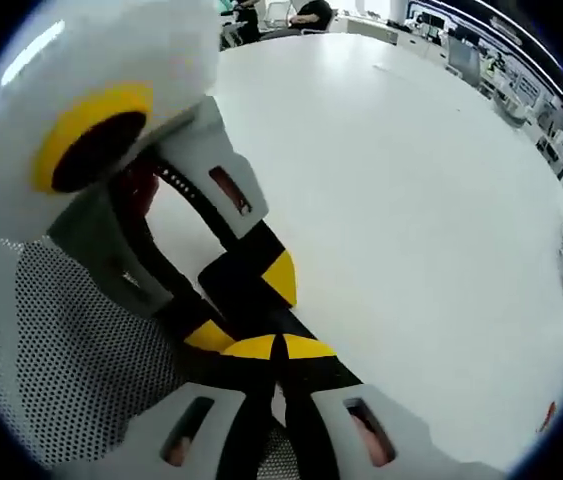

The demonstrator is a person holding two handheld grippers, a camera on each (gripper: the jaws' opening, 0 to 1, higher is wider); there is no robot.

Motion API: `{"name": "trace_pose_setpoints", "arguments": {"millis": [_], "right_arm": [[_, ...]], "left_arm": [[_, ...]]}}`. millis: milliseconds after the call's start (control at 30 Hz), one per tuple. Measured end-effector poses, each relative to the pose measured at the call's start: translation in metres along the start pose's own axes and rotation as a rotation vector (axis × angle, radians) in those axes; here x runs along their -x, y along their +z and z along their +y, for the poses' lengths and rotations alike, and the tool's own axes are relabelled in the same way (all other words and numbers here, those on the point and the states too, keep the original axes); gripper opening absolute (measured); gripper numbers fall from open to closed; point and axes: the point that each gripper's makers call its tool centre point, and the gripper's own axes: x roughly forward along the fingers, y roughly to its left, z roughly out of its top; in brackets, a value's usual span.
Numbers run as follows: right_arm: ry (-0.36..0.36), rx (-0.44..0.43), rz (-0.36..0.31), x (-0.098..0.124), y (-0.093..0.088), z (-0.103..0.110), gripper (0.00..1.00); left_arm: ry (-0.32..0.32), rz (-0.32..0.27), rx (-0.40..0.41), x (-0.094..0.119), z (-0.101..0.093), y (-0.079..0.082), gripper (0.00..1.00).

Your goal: Press the specified remote control buttons in sequence, fully releasing each button before pressing the next.

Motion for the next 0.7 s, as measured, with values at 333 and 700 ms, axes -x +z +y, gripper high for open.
{"name": "trace_pose_setpoints", "arguments": {"millis": [333, 700], "right_arm": [[0.077, -0.088, -0.007, 0.0, 0.004, 0.01, 0.0], [0.096, -0.053, -0.012, -0.004, 0.005, 0.015, 0.0]], "left_arm": [[-0.002, 0.007, -0.012, 0.0, 0.0, 0.0, 0.25], [-0.003, 0.005, -0.005, 0.0, 0.0, -0.001, 0.25]]}}
